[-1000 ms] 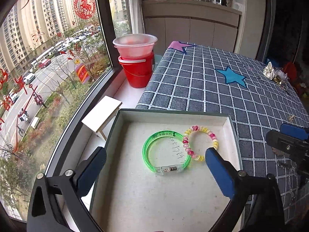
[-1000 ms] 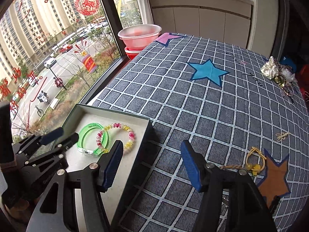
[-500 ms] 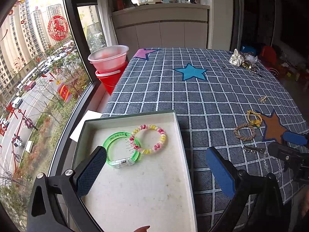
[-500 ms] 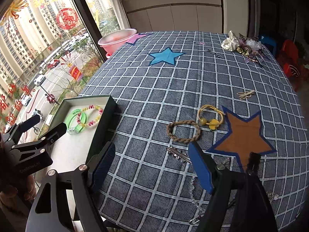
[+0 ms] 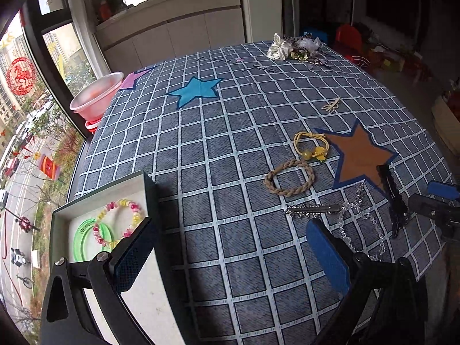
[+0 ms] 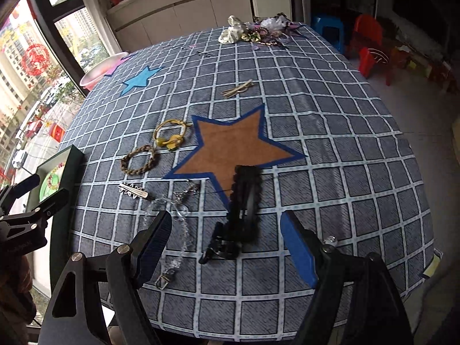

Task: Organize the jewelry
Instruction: 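Grasp the braided rope bracelet with the left tool while the right tool grasps the black hair clip, then carry the rope bracelet into the white box and release while the right tool drops the black clip there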

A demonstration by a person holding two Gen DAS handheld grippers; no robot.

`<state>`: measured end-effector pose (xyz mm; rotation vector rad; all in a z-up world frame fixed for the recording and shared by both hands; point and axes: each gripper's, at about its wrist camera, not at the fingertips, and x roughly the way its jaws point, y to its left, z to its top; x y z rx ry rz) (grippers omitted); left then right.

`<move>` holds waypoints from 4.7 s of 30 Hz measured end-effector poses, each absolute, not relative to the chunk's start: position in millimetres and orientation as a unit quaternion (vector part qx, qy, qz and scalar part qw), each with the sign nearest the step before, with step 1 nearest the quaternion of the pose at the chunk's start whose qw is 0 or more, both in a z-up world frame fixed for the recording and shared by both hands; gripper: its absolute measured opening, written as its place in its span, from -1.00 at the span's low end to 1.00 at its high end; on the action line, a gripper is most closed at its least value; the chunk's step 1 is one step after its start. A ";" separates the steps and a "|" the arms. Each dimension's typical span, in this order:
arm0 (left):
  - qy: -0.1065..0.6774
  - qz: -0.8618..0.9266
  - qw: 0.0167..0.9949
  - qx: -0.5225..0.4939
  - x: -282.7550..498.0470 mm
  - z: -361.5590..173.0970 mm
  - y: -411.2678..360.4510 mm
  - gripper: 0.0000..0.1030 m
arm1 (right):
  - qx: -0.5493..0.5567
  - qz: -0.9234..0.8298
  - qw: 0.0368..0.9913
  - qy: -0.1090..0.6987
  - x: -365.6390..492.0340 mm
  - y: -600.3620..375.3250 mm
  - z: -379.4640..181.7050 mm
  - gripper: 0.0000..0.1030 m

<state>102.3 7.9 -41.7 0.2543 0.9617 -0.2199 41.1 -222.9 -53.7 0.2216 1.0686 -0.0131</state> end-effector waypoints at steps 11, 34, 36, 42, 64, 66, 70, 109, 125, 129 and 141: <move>0.489 -0.140 0.850 0.139 148.8 -68.6 -37.1 1.00 | 0.114 -0.031 0.845 0.522 61.6 -239.8 -74.9 0.56; 0.520 -0.206 0.818 0.137 160.7 -92.3 -61.3 -0.32 | 0.014 -0.016 0.852 0.523 82.8 -202.8 -85.8 -0.37; 0.519 -0.206 0.817 0.142 159.4 -91.1 -63.7 -0.61 | 0.027 -0.010 0.854 0.520 81.8 -206.4 -85.7 -0.37; 0.500 -0.203 0.834 0.117 151.8 -71.8 -51.6 -0.61 | 0.087 0.002 0.863 0.498 74.8 -225.2 -71.4 -0.37; 0.426 -0.126 0.896 0.006 70.3 -0.9 52.0 -0.61 | 0.114 0.062 0.887 0.444 43.5 -207.7 -9.3 -0.37; 0.423 -0.112 0.899 -0.005 61.4 0.7 68.0 -0.61 | 0.109 0.075 0.887 0.442 43.7 -195.7 -4.4 -0.37; 0.421 -0.086 0.903 -0.027 46.0 0.5 100.4 -0.61 | 0.090 0.108 0.887 0.439 46.1 -163.3 4.5 -0.37; 0.499 0.048 0.863 -0.063 58.9 -87.4 238.8 -0.61 | -0.076 0.277 0.786 0.548 109.0 117.8 -74.6 -0.38; 0.505 0.071 0.859 -0.041 57.4 -89.3 231.3 -0.60 | -0.087 0.264 0.791 0.545 119.5 125.6 -83.1 -0.35; 0.505 0.074 0.859 -0.037 55.7 -88.0 228.8 -0.60 | -0.079 0.266 0.789 0.548 118.0 123.1 -81.6 -0.12; 0.483 0.105 0.869 -0.011 47.5 -74.7 221.8 -0.60 | -0.040 0.261 0.814 0.517 110.2 95.8 -45.5 0.26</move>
